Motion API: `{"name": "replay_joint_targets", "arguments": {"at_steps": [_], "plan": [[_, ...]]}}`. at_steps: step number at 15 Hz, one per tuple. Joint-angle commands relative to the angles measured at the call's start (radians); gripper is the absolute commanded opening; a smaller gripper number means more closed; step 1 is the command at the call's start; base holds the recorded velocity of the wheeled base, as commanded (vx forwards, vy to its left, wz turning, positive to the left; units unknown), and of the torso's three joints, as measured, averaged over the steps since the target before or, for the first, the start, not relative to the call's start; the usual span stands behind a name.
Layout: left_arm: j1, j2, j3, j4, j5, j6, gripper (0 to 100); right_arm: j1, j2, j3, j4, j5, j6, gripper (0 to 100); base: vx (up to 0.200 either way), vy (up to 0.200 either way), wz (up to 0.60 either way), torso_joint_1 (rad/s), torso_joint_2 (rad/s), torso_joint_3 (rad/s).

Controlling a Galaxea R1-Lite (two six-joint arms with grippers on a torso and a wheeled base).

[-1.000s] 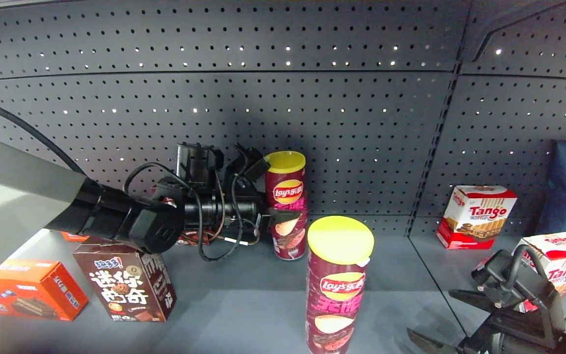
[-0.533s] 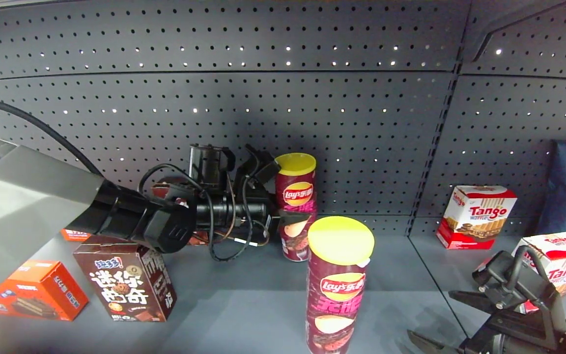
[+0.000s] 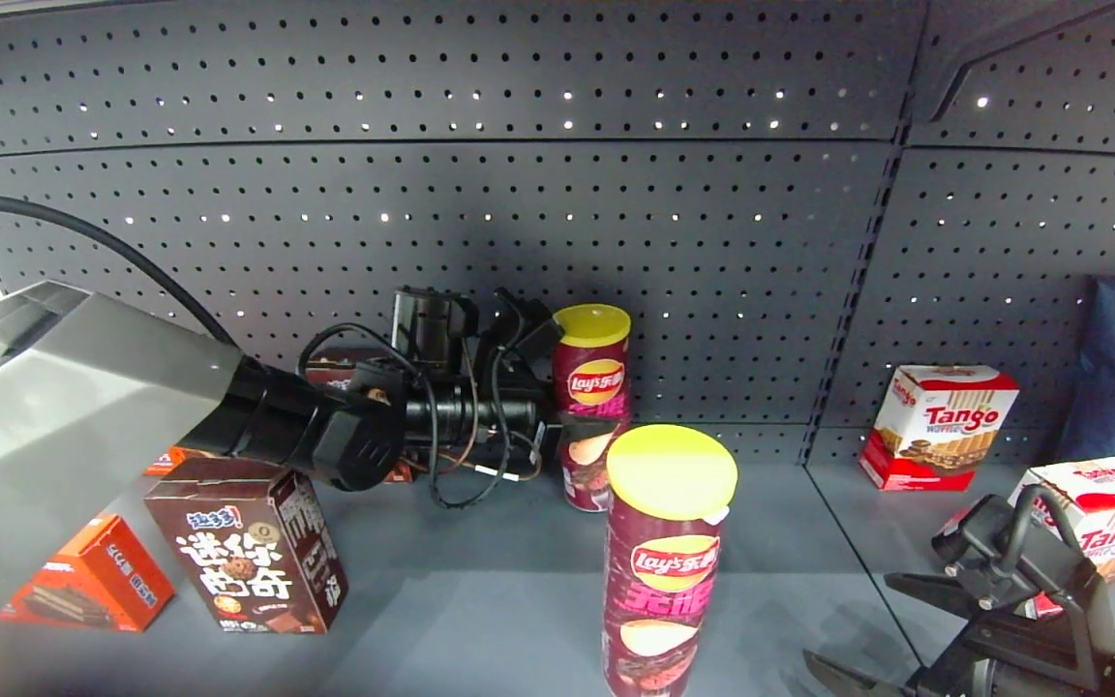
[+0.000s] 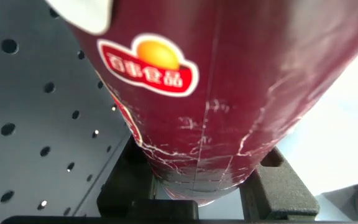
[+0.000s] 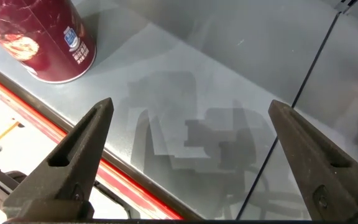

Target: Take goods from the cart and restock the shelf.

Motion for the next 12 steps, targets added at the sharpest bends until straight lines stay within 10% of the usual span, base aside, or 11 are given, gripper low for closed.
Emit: {"name": "replay_joint_targets", "arguments": {"at_steps": [1, 12], "plan": [[-0.010, 0.013, -0.013, -0.001, -0.002, 0.000, 0, 0.001, 0.002, 0.005, -0.002, 0.000, -0.001, 100, 0.000, 0.000, 0.00, 0.000, 0.00, 0.000], [-0.027, 0.034, -0.019, 0.000, 0.000, 0.000, 0, 0.000, -0.004, 0.008, 0.000, 0.000, -0.001, 100, 0.000, 0.000, 0.00, 0.000, 0.00, 0.000]]}}
